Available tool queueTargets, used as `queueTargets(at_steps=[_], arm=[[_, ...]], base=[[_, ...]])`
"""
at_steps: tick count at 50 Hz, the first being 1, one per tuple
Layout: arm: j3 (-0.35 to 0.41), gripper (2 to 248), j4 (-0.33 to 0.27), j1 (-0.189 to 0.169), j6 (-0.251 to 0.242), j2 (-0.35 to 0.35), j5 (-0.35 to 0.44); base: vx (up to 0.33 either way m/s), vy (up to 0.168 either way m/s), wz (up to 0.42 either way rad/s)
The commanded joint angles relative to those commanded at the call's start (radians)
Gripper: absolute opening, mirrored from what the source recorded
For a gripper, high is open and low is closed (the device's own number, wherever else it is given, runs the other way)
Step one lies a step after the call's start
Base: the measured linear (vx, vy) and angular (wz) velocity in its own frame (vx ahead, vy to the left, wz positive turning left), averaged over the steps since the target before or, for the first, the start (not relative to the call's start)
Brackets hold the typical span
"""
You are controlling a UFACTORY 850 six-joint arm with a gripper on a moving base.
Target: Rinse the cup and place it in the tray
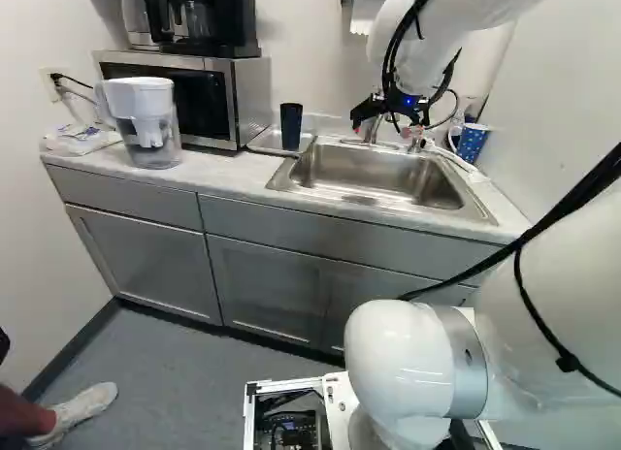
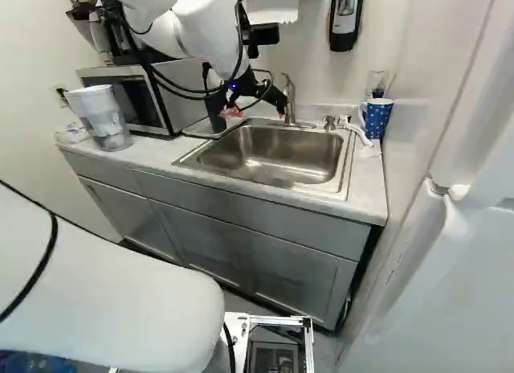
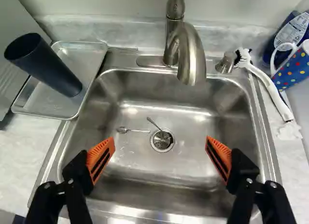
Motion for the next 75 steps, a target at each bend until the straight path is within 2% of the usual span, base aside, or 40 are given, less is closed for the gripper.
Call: queueTargets(at_steps=[20,52,75], arm=[[0.0,247,0.0,0.0,0.0,0.0,0.0],[0.0,247,0.0,0.0,0.0,0.0,0.0],[0.0,247,0.0,0.0,0.0,0.0,0.0]], base=[[-0.162,0.016,-0.003],[-0.2,0.074,-0.007],[-0.122,0.056,-0.003]])
